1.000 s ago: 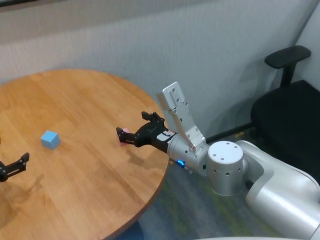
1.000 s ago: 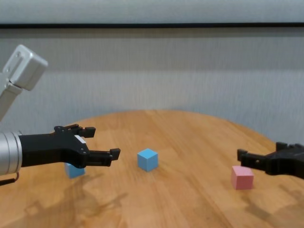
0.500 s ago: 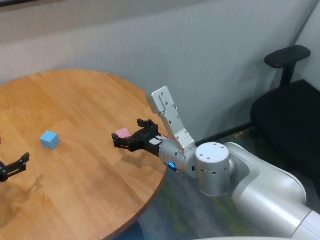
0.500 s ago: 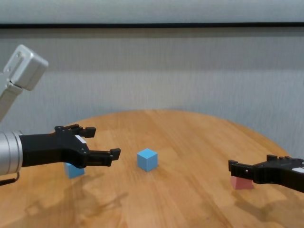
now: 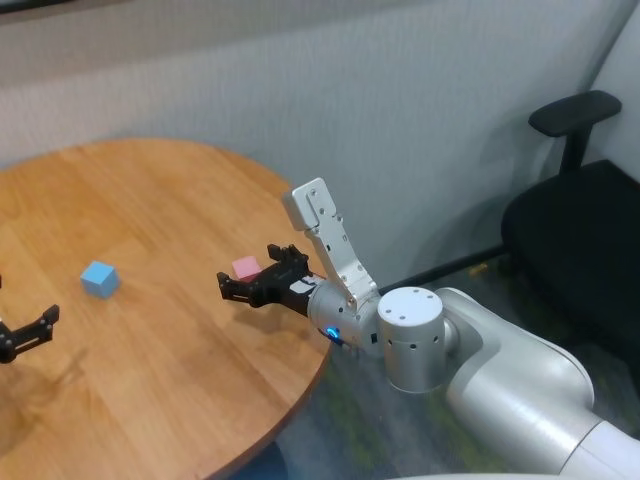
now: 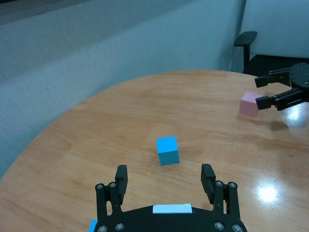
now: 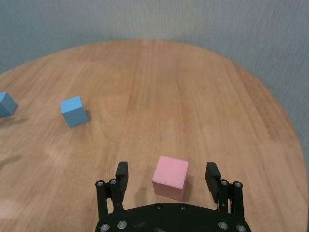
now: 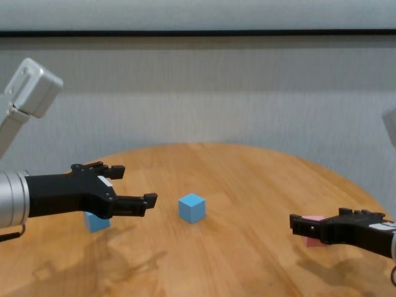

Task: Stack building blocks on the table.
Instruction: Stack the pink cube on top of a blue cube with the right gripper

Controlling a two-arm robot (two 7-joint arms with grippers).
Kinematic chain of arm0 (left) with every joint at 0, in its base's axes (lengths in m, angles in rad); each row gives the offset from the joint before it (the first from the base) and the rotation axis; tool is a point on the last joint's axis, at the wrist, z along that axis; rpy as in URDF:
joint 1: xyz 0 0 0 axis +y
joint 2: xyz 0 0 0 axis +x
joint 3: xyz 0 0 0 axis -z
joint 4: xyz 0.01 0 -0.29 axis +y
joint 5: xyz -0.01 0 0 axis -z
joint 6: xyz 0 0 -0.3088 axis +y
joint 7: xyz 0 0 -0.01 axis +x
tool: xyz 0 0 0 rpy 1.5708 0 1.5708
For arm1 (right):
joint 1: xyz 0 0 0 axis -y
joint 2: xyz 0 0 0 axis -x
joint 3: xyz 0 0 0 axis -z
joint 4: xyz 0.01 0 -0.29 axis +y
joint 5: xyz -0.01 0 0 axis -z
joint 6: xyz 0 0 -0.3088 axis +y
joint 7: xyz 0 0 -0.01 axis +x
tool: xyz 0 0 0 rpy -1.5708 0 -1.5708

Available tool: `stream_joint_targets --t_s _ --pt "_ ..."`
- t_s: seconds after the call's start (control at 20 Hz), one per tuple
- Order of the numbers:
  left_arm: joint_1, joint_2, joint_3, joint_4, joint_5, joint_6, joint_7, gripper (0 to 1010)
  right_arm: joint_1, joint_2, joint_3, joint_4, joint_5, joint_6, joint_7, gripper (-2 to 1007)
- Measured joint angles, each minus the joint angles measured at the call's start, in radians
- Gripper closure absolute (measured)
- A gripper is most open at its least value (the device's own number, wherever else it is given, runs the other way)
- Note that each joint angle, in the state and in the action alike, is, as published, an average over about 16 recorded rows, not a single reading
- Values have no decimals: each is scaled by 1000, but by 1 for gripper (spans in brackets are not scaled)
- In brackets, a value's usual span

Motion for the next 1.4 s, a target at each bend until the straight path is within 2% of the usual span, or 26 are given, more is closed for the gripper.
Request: stream_joint_targets --t_s 0.65,1.4 --pt "0 0 0 0 0 0 0 10 31 -38 8 70 -35 -16 23 0" --pt "0 0 0 0 0 0 0 10 55 -73 18 128 -71 -22 45 0"
